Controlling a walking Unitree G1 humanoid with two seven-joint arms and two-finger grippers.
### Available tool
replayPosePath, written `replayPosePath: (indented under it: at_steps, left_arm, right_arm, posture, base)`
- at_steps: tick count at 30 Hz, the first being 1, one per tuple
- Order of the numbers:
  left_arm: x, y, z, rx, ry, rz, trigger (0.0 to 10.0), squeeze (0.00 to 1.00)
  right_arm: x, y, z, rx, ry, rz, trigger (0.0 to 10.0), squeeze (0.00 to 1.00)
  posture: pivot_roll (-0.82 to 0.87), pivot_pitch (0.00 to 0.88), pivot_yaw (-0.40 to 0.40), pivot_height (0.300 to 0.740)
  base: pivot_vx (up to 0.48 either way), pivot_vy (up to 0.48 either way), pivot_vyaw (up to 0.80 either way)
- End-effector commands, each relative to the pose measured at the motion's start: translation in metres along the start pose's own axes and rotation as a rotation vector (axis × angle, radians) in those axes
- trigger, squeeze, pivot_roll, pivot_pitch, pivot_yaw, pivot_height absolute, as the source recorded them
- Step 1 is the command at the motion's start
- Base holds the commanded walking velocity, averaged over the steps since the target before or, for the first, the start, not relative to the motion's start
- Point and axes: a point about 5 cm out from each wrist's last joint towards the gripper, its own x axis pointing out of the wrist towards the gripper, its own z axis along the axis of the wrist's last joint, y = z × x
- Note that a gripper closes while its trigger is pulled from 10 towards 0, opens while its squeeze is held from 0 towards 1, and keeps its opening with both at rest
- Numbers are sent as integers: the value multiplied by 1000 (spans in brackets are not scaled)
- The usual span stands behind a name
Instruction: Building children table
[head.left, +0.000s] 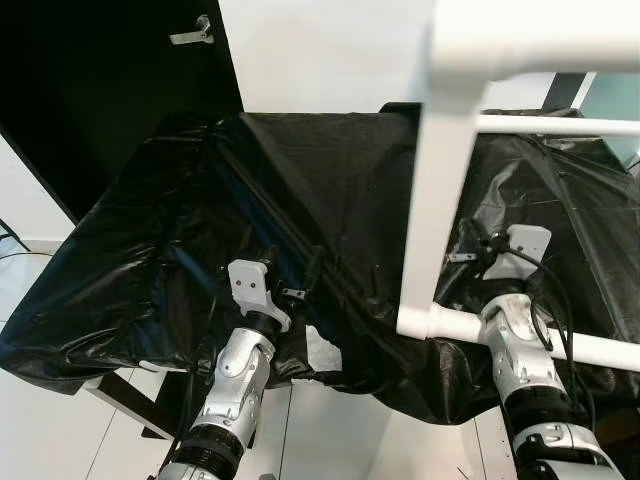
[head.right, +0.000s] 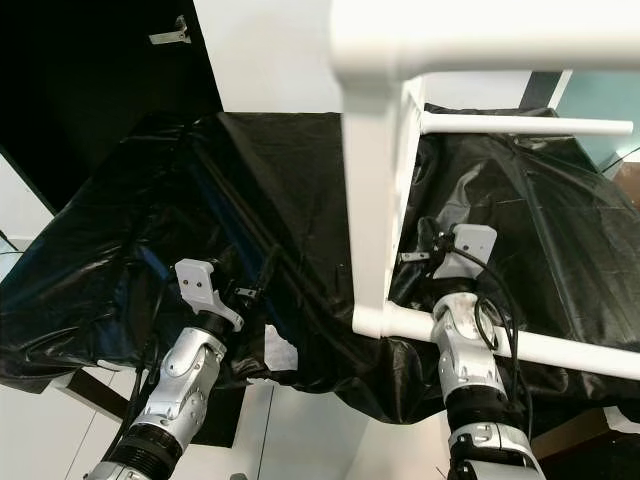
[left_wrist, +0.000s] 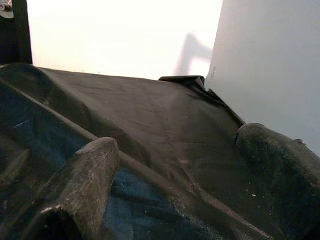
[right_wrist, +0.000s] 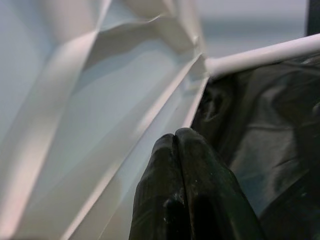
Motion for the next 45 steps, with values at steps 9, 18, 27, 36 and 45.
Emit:
replayPosePath:
  at_steps: [9, 18, 27, 36, 45]
  left_arm:
    - [-4, -12, -3, 15, 10, -239, 10000, 0]
    - [-7, -10, -3, 21, 8, -226, 10000, 0]
    - [-9, -10, -2, 22, 7, -223, 10000, 0]
    - [-7, -11, -1, 20, 1, -226, 10000, 0]
    - [-4, -15, 0, 13, -10, -243, 10000, 0]
  right_arm:
    - [3, 2, -41, 26, 322, 42, 10000, 0]
    - [1, 14, -49, 85, 383, 131, 10000, 0]
    - [-1, 14, -50, 30, 377, 161, 10000, 0]
    - [-11, 7, -37, 46, 239, 86, 10000, 0]
    - [-39, 3, -30, 40, 129, 39, 10000, 0]
  posture:
    - [-80, 0, 46, 740]
    - [-61, 0, 39, 740]
    - [-56, 0, 42, 740]
    - [-70, 0, 44, 740]
    - [-95, 0, 51, 740]
  base:
    - [0, 0, 0]
    - [0, 0, 0]
    - [0, 0, 0]
    - [0, 0, 0]
    - [0, 0, 0]
